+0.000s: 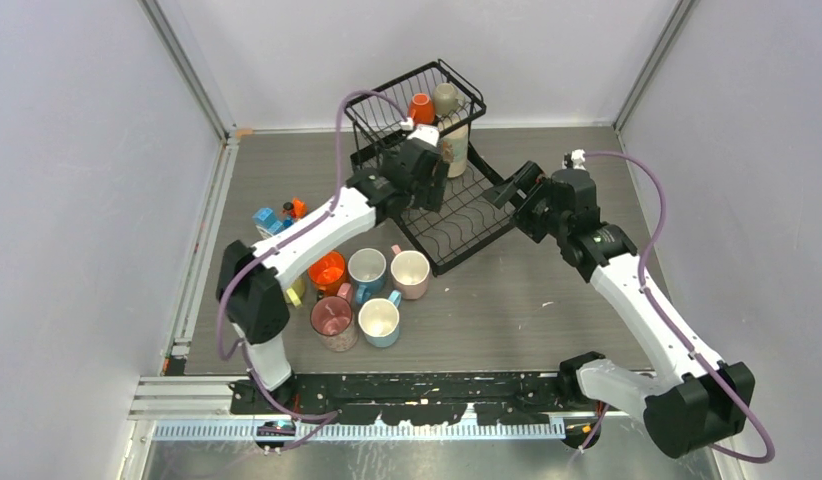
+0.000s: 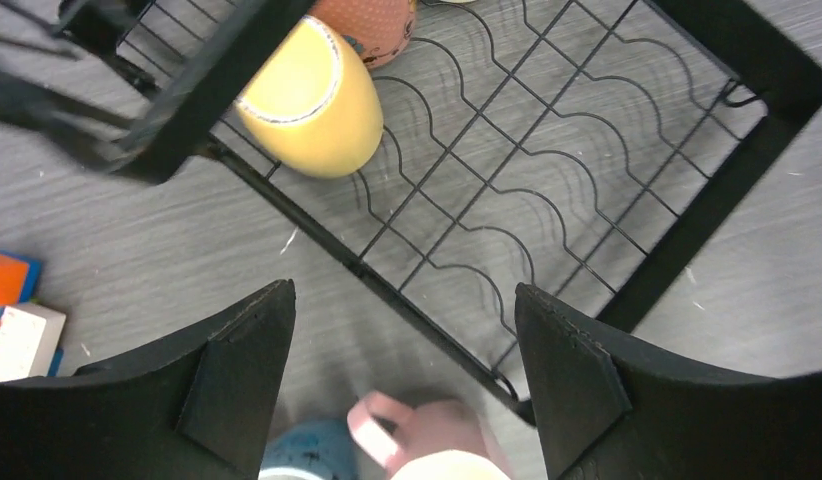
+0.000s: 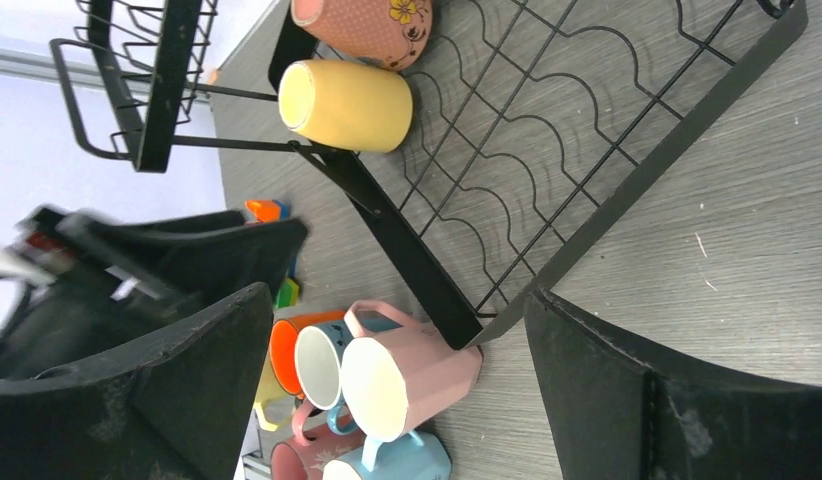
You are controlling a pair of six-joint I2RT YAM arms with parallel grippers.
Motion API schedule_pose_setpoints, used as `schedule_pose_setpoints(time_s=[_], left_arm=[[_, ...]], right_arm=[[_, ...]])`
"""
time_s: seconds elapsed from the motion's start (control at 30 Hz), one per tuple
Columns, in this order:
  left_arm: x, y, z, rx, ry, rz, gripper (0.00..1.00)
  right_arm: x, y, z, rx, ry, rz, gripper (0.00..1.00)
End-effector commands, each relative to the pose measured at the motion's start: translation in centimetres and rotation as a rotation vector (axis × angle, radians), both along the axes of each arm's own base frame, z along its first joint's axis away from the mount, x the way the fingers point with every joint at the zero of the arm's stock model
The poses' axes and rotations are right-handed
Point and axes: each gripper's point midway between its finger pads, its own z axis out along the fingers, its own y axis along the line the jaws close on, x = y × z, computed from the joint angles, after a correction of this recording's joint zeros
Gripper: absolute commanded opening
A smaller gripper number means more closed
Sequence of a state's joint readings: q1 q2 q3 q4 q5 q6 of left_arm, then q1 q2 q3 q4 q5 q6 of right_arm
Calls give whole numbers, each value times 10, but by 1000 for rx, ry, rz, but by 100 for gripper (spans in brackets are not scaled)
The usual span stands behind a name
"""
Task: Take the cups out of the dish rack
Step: Unload the cup from the dish rack.
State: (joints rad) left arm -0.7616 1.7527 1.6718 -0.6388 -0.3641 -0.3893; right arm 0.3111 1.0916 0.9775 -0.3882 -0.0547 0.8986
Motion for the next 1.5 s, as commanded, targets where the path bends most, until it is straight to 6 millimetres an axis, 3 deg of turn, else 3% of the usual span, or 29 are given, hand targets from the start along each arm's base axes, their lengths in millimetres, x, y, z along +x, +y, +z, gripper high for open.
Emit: schedule_pose_setpoints(time_s=[0.0,0.23,0.53,0.93,1.47], left_arm=[[36,-9,-1,85,-174,50,82],[68,-9,-29,283,-260,79,84],[85,3,-47,414,-320,144,88],[104,3,-64,393,-323,139,90],[114,0,-71,420,-318,98,91]], right_arm=[[0,-5,16,32,-65,-34,100],[-4,-9,16,50,-86,-49,100],[-4,-7,12,54,-90,-32,100],[-6,-6,5,49,-80,-23,100],[-6,-4,-1,49,-65,-5,100]])
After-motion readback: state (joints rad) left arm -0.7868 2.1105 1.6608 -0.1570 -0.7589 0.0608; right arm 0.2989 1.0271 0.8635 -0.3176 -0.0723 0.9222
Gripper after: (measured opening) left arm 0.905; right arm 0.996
